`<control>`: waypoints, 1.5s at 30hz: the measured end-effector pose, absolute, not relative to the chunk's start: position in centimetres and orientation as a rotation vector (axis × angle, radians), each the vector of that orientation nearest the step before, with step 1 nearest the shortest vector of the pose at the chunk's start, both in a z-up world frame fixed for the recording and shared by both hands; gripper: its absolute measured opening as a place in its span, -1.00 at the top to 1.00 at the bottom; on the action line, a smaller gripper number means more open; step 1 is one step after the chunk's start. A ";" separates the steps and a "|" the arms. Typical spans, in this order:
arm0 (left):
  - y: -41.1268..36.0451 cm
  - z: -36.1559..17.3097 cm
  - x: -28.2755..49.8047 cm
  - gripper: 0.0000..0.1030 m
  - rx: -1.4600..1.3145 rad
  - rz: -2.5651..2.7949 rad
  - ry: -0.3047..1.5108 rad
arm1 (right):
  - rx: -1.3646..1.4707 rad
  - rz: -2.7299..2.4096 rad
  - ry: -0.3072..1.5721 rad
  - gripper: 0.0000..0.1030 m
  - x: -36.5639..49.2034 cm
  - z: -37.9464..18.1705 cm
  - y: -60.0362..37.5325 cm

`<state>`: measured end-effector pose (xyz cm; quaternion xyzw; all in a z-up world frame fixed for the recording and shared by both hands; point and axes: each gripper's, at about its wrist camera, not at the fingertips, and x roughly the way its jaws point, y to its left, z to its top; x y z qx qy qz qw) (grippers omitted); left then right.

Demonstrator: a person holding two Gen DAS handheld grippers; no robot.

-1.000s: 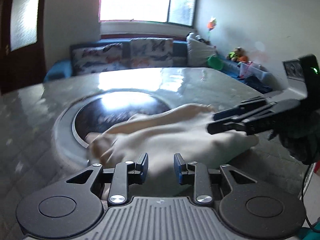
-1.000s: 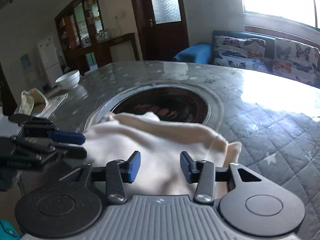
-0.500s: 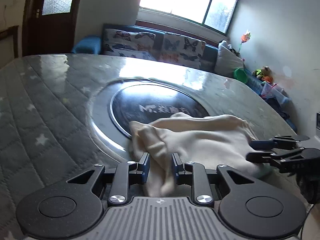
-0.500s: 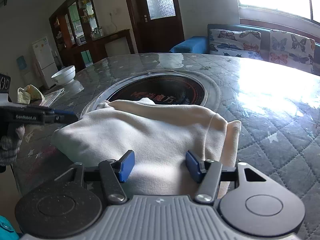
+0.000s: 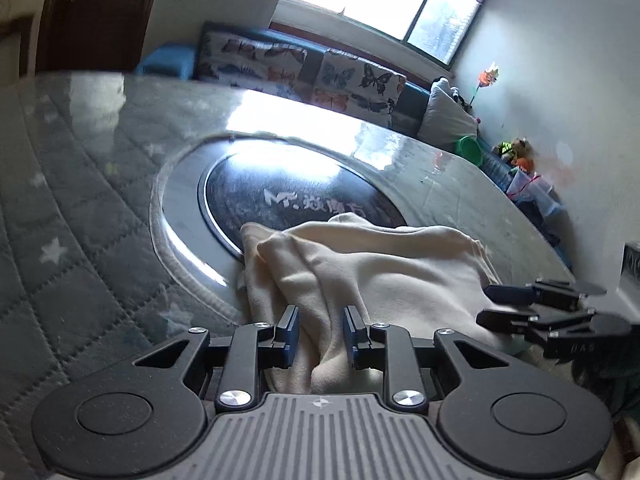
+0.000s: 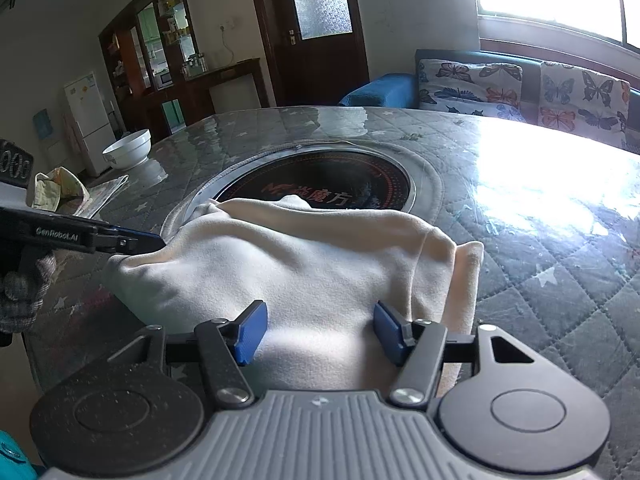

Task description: Fold clothes

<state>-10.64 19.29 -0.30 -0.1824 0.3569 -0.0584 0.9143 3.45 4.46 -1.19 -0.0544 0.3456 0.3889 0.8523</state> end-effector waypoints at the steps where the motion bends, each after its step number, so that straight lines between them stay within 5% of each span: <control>1: 19.6 -0.4 -10.5 0.51 -0.395 -0.124 0.738 | -0.114 0.818 0.727 -0.18 3.4 -1.2 4.5; 11: 19.8 0.4 -11.3 1.00 -0.343 -0.036 0.657 | -0.117 0.817 0.725 -0.21 3.3 -1.3 4.6; 20: 20.3 0.5 -12.0 0.98 -0.378 -0.046 0.663 | -0.127 0.814 0.719 -0.30 3.2 -1.4 4.8; 37: 21.6 -1.3 -10.1 0.54 -0.619 -0.087 0.732 | -0.135 0.821 0.702 -0.56 2.8 -0.6 4.9; 41: 21.8 -1.5 -10.0 0.61 -0.648 -0.093 0.724 | -0.132 0.822 0.703 -0.58 2.8 -0.6 4.8; 45: 21.9 -1.5 -10.4 0.90 -0.652 -0.066 0.693 | -0.129 0.819 0.702 -0.59 2.7 -0.6 4.7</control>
